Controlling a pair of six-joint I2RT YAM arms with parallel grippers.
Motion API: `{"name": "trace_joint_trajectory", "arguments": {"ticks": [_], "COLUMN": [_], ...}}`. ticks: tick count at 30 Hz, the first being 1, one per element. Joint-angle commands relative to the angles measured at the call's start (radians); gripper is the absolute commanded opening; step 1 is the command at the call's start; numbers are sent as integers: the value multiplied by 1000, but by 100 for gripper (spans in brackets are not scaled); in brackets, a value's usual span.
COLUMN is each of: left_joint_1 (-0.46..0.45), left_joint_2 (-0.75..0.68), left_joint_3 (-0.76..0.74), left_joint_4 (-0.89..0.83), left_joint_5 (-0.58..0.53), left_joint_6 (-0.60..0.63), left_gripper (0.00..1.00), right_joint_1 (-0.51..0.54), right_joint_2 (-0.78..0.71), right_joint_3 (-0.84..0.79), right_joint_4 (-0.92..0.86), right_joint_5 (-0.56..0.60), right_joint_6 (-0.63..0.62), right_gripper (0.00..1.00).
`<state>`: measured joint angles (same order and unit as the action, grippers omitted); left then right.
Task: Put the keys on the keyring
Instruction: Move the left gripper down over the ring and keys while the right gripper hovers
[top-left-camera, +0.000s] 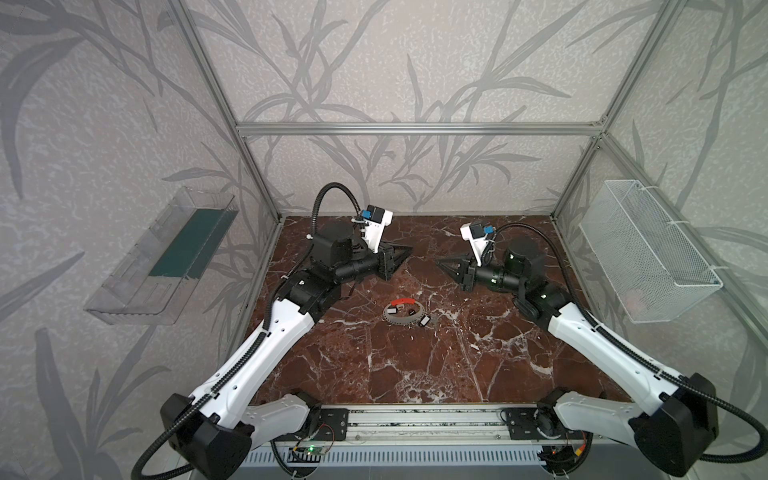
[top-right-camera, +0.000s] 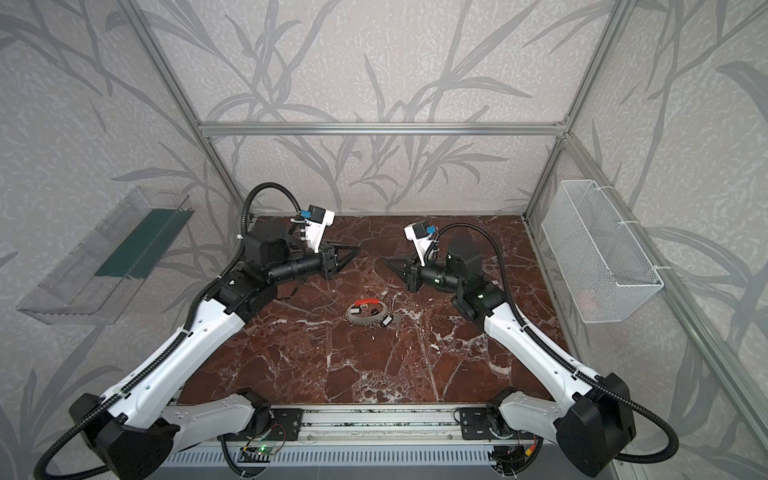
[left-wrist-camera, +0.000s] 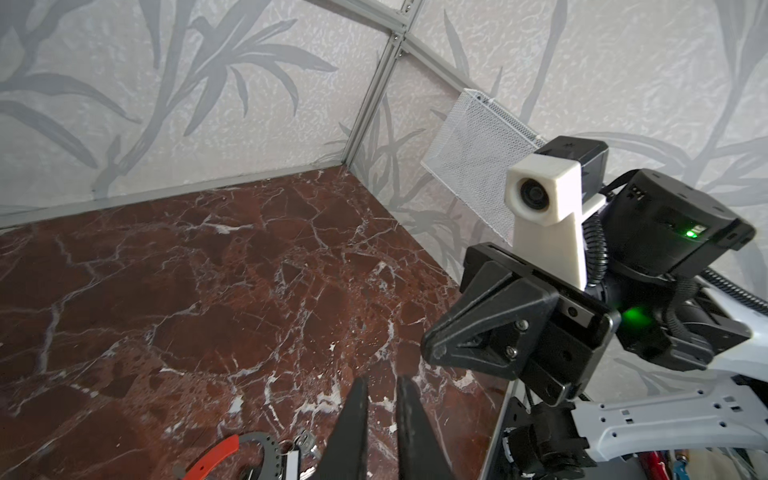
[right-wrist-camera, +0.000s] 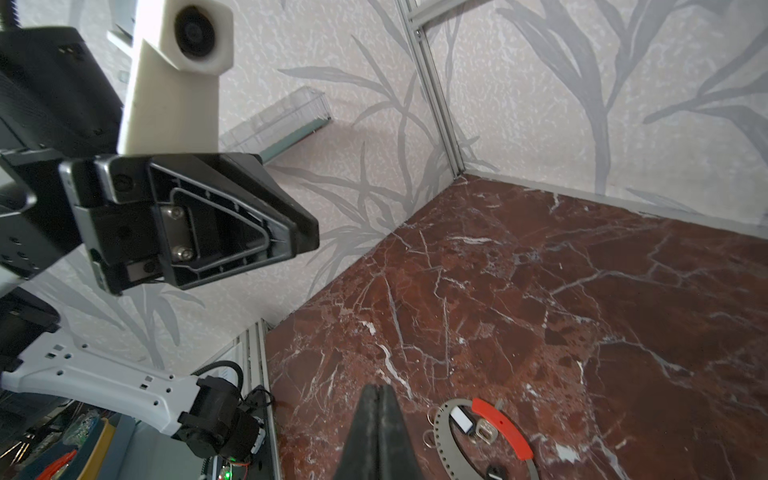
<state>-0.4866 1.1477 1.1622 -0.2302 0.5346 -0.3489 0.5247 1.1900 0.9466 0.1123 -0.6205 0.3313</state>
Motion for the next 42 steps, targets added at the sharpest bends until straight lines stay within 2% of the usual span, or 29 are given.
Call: {"name": "trace_joint_trajectory", "arguments": {"ticks": [1,4,7,12,19,22,31,42], "left_joint_1": [10,16,16,-4,-141,-216,-378,-423], "left_joint_2": [-54,-92,-118,-101,60,156,389,565], "left_joint_3": [-60,-126,-205,-323,-359,-333,-282,-206], "left_joint_4": [-49,-74,-87,-94,-123,-150,-96,-85], "left_joint_5": [-91,-158,-245,-382,-551,-599,-699,-733], "left_joint_6": [15,2,-37,-159,-245,-250,-201,-169], "left_gripper": [18,22,27,27,27,33,42,40], "right_joint_1": [6,26,37,36,4,-19,-61,-77], "right_joint_2": [4,40,79,95,62,31,-34,-61], "right_joint_3": [-32,-34,-23,-46,-74,-93,-132,-140], "right_joint_4": [-101,-184,-270,-253,-247,-244,-249,-273], "right_joint_5": [21,40,126,196,268,279,280,275], "right_joint_6": [-65,-108,-105,-65,-19,-5,15,10], "right_gripper": [12,20,26,32,36,39,40,41]}}
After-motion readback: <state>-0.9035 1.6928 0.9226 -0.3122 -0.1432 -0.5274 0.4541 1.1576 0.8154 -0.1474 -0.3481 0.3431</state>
